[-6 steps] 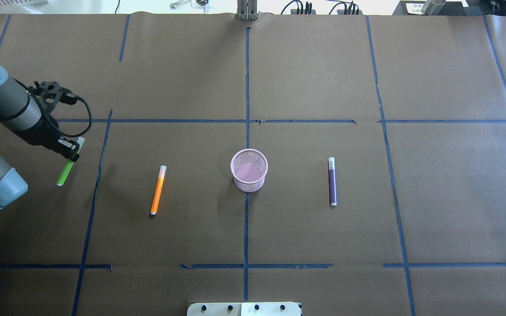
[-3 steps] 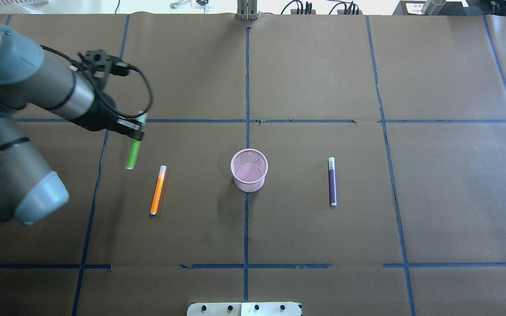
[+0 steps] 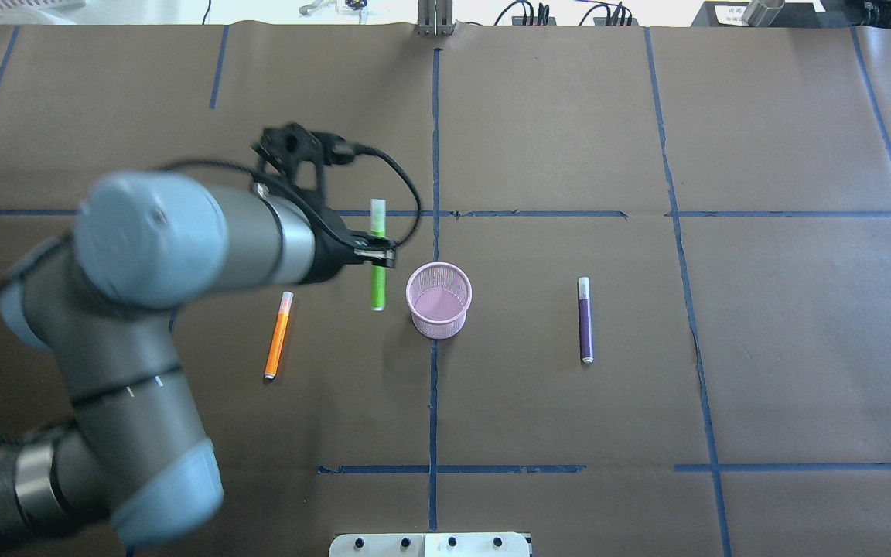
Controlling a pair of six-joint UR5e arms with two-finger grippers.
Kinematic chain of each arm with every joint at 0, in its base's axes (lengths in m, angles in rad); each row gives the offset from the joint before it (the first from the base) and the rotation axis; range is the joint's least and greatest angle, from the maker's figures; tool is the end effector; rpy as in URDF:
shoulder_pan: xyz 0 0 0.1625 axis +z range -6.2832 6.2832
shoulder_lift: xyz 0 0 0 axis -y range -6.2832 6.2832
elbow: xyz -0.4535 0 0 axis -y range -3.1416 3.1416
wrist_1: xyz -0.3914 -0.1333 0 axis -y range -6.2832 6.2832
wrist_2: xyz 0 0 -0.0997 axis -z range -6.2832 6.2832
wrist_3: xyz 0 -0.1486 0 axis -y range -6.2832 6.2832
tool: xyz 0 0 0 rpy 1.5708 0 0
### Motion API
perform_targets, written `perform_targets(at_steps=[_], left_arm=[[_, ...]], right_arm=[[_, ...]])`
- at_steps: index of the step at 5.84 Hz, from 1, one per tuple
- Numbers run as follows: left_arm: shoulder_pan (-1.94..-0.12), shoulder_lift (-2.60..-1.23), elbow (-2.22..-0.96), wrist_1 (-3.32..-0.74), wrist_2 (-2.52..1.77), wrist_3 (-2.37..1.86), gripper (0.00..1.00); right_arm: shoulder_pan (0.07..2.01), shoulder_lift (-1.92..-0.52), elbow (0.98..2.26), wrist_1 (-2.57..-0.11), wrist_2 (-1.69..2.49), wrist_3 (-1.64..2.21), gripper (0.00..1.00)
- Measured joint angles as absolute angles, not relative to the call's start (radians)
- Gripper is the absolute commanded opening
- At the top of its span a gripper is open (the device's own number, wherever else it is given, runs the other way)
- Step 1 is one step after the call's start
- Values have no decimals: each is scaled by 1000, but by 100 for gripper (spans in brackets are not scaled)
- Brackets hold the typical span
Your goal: Collect pens into pen holder
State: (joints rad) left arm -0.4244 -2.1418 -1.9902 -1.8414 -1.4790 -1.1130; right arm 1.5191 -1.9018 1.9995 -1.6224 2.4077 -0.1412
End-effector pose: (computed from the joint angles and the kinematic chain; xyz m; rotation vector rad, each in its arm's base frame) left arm 0.5146 -0.3937 0.1669 0.6096 1.1055 -0.0290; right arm 0.0050 -0.3471 0.6480 0.0809 -0.8355 -0.2007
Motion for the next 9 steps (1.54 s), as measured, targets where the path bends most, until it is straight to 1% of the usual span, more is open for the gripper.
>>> perform_targets(at_steps=[1, 2, 4, 5, 6, 7, 8, 9], left_arm=[[-305, -2153, -1981, -1888, -1232, -1142, 2], [-255, -2161, -1953, -1911, -1109, -1160, 6], [-240, -2179, -1889, -1928, -1035, -1187, 12], [-247, -2195, -1858, -1930, -1006, -1189, 22], [-252, -2217, -1817, -1942, -975, -1189, 38], [-252, -2229, -1788, -1960, -963, -1192, 92], [-253, -2232, -1773, -1968, -961, -1193, 100], [-253, -2231, -1767, -1973, -960, -1192, 100]], right_arm=[[1513, -1899, 1997, -1622, 2407, -141, 100], [1510, -1898, 1996, -1622, 2407, -141, 100], [1508, -1898, 1996, -1621, 2408, -139, 100], [1508, -1898, 1996, -1621, 2409, -139, 100], [1508, -1898, 1996, -1621, 2410, -139, 100], [1508, -1898, 1994, -1621, 2410, -139, 100], [1508, -1898, 1989, -1621, 2409, -141, 100], [1507, -1898, 1984, -1621, 2407, -142, 100]])
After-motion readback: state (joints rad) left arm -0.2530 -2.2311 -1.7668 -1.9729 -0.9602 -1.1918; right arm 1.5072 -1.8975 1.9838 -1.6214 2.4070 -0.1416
